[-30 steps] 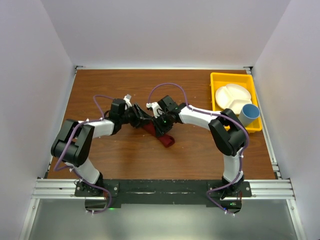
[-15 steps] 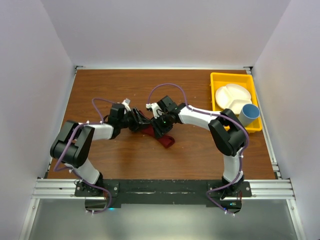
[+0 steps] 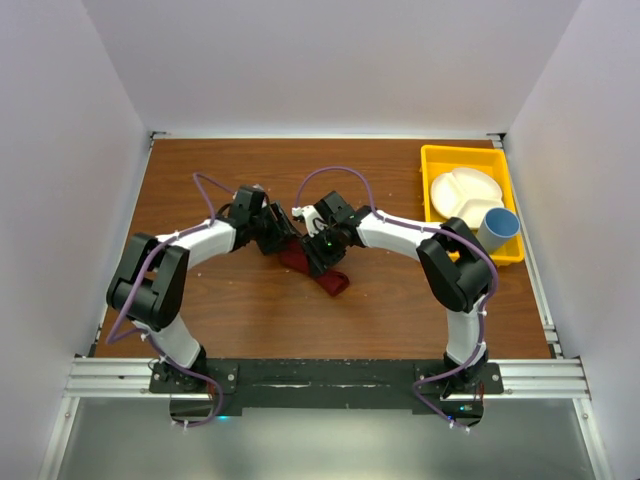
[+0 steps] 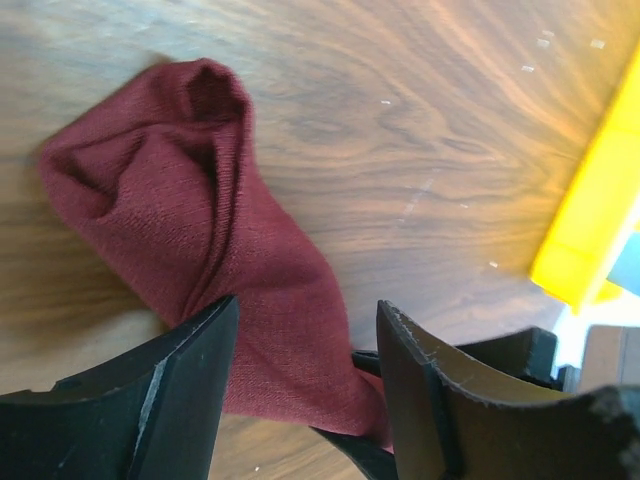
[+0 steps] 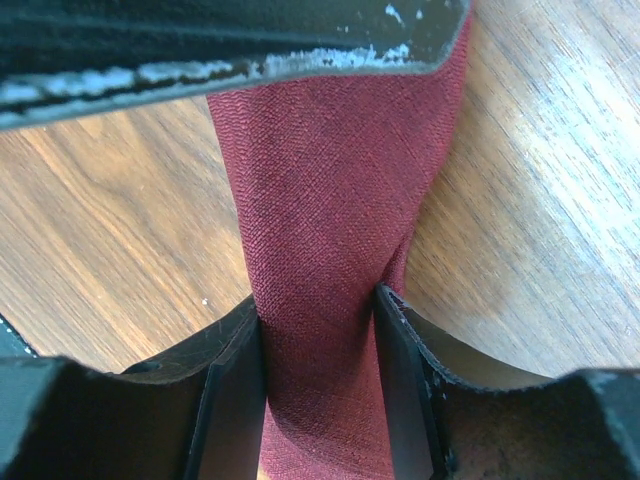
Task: Fold the napkin, place the utensils inside, and roll it up
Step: Roll the napkin with the utensil
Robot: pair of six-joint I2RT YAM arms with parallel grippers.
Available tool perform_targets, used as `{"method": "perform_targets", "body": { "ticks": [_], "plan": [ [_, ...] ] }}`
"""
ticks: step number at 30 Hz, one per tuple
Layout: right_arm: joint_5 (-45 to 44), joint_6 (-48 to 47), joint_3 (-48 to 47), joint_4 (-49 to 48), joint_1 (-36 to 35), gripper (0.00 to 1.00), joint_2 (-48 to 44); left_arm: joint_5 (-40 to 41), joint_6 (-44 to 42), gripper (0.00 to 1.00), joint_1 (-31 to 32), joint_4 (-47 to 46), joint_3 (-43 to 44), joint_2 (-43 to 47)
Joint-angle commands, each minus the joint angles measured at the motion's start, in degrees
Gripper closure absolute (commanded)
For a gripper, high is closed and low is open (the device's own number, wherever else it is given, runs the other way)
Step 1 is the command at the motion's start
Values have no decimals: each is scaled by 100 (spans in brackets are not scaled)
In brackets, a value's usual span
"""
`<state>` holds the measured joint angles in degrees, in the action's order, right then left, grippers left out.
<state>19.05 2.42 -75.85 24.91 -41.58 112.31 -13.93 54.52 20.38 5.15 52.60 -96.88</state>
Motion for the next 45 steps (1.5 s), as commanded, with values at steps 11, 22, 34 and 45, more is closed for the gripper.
{"method": "perform_targets", "body": {
  "ticks": [11, 22, 34, 45],
  "plan": [
    [64, -75, -105, 6, 19, 54, -104, 1376, 1041, 30, 256, 2375, 820, 241],
    [64, -110, -43, -21, 10, 53, -122, 1772, 1298, 27, 300, 2844, 1148, 29],
    [-226, -162, -166, 356, 1, 30, -367, 1577, 894, 25, 300, 1622, 463, 379],
    [-779, -163, -167, 525, 1, 19, -991, 780, -442, 33, 159, 560, -82, 1558]
  ]
}}
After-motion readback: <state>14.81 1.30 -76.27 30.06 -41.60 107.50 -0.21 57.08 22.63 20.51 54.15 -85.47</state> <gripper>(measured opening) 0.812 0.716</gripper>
